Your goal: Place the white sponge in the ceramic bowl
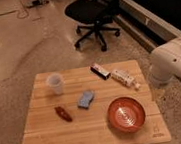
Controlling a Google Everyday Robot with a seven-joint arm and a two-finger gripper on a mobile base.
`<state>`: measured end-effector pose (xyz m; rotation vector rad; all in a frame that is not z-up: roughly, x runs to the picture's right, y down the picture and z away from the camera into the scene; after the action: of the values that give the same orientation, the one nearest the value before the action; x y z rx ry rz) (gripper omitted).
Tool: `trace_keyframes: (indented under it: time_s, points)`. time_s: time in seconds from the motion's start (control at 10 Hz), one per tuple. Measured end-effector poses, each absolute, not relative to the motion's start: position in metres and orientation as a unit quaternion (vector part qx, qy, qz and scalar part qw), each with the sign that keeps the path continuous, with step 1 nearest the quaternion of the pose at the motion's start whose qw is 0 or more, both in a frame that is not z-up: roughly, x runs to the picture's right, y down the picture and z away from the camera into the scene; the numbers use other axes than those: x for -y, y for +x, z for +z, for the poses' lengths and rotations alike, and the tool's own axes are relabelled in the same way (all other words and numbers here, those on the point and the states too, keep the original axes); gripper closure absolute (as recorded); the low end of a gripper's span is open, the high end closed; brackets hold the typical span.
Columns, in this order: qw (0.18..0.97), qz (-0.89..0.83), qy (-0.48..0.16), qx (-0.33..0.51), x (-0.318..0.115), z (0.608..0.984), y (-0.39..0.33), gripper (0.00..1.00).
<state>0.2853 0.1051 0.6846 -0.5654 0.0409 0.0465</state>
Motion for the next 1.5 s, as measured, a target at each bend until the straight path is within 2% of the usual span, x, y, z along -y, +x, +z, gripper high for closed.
trace_keyframes:
  time_s: [1.2, 1.3, 1.5]
  points:
    - [0.960, 0.023, -0.279, -0.020, -0.1051, 0.6846, 0.2853, 0.35]
    - [0.960, 0.022, -0.279, -0.020, -0.1050, 0.6846, 0.2852, 0.37]
    - [0.960, -0.015, -0.280, -0.010, -0.1056, 0.6847, 0.2842, 0.57]
